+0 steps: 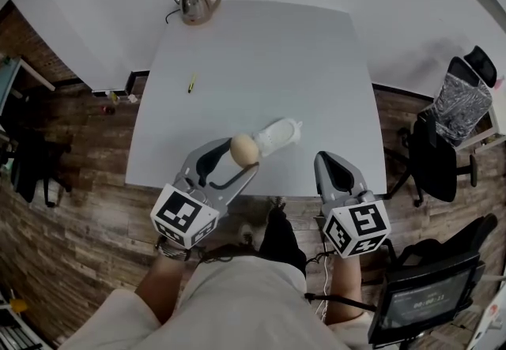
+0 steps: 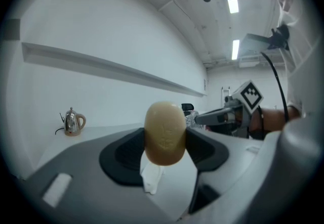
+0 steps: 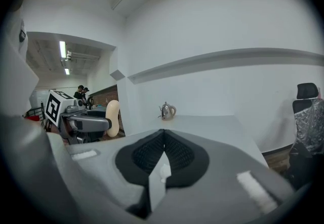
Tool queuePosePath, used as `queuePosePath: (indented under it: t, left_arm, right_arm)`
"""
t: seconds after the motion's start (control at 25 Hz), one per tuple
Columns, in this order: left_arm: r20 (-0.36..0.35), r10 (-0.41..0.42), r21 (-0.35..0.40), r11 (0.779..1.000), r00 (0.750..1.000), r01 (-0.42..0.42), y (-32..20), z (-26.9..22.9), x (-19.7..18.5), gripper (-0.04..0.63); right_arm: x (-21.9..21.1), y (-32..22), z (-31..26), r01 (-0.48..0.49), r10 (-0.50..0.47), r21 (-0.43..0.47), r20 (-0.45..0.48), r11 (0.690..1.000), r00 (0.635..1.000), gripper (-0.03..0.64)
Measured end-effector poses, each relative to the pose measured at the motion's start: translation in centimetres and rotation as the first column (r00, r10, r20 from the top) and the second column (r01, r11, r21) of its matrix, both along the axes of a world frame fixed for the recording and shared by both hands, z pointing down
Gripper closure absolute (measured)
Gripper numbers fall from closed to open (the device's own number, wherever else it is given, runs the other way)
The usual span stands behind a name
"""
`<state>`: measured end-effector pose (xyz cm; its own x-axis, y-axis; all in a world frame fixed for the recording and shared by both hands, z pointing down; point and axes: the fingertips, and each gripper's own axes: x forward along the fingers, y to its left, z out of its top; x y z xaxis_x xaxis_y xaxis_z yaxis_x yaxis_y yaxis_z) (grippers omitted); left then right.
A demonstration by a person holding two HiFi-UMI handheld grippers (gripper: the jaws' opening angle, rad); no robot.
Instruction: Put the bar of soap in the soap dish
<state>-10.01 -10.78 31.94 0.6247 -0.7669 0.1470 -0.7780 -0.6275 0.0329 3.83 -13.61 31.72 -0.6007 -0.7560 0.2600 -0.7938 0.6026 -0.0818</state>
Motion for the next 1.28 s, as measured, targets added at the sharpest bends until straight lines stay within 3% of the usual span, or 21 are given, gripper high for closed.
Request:
queuePosePath:
  t: [0.36, 1.28]
  left_arm:
    - [-0.005, -0.011, -0.051, 0.999, 1.0, 0.011, -2.0, 1.6, 0.4, 0.324]
    - [0.038, -0.017, -0.094, 0.995, 0.999, 0.02, -4.8, 3.7, 0.3, 0.324]
  right_arm:
    - [0.3, -2.1, 2.1, 0.004, -0.004, -0.044, 0.0, 0.999, 1.0, 0.615]
    - [0.4, -4.8, 4.9, 0.004, -0.001, -0.109, 0.03, 0.994, 1.0, 0.615]
